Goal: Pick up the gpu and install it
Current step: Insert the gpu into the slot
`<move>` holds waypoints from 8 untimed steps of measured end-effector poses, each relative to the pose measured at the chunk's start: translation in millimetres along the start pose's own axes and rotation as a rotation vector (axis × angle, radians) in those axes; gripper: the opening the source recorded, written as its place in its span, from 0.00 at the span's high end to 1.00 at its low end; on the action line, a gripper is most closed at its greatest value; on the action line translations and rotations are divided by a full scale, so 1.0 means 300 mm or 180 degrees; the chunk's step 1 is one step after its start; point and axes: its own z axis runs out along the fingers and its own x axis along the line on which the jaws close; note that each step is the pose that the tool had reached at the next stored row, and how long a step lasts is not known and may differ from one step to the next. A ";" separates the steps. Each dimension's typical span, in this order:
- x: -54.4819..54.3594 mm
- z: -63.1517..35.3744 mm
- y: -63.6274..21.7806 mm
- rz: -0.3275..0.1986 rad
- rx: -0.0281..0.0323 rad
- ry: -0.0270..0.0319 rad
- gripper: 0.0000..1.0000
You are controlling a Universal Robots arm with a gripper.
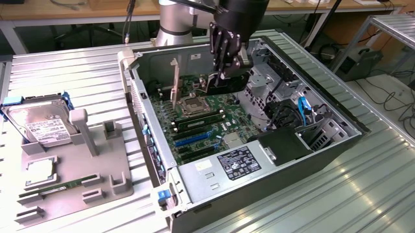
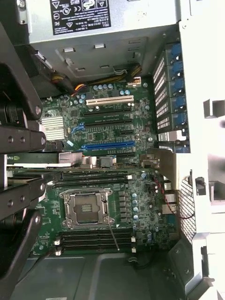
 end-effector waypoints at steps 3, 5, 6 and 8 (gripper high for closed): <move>-0.001 0.000 -0.013 -0.0039 -0.0001 0.0001 0.74; -0.002 0.000 -0.022 -0.0068 -0.0002 0.0001 0.74; -0.002 0.000 -0.026 -0.0078 -0.0002 0.0000 0.74; -0.002 0.000 -0.027 -0.0089 -0.0005 -0.0034 0.74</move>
